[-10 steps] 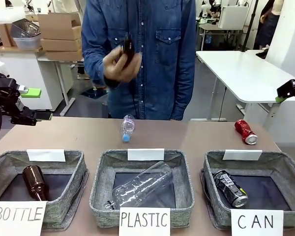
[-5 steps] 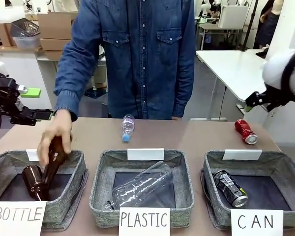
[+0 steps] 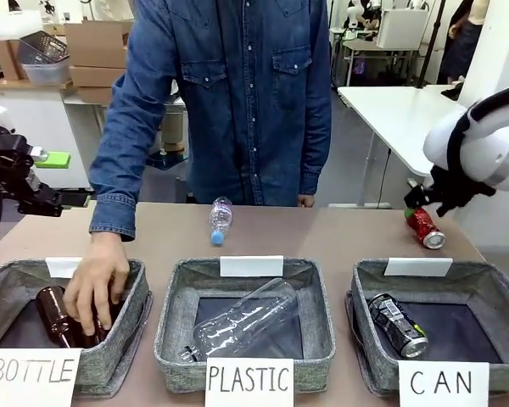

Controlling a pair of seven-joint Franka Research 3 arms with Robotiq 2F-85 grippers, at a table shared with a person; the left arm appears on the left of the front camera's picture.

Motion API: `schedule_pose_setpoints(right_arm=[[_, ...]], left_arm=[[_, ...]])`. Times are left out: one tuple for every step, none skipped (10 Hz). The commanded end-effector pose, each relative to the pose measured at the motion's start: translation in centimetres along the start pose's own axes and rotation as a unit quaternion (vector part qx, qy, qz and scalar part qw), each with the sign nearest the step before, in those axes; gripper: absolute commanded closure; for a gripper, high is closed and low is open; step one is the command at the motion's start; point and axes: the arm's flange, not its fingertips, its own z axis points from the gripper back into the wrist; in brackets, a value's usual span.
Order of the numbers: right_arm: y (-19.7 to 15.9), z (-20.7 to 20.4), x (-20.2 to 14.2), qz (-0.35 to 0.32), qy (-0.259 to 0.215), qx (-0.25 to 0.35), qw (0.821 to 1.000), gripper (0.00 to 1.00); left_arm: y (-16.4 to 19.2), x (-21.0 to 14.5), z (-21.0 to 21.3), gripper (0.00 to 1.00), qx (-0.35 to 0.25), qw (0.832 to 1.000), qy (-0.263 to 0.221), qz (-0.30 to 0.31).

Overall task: Sort the can waste into the basket.
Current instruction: Pick up the can waste from the table and place it in the right Fabric basket.

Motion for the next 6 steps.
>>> schedule_pose_setpoints(right_arm=[[-1.36, -1.29, 0.76, 0.004, 0.028, 0.015, 0.999, 0.0], [-1.5, -1.88, 0.56, -0.001, 0.034, 0.016, 0.999, 0.0], [-1.51, -2.02, 0.44, -0.001, 0.032, 0.011, 0.999, 0.0], [-1.53, -1.96, 0.43, -0.004, 0.029, 0.007, 1.0, 0.0], [-1.47, -1.93, 0.42, -0.005, 0.033, 0.007, 0.999, 0.0], [-1.34, -1.95, 0.41, -0.002, 0.037, 0.009, 0.999, 0.6]], left_arm=[[-0.4, 0.16, -0.05, 0.0, -0.002, 1.0, -0.005, 0.005], [-0.4, 0.16, -0.05, 0.0, -0.002, 1.0, -0.005, 0.005], [-0.4, 0.16, -0.05, 0.0, -0.002, 1.0, -0.005, 0.005], [-0.4, 0.16, -0.05, 0.0, -0.002, 1.0, -0.005, 0.005], [-0.4, 0.16, -0.05, 0.0, -0.002, 1.0, -0.005, 0.005], [-0.4, 0.16, -0.05, 0.0, -0.002, 1.0, -0.005, 0.005]])
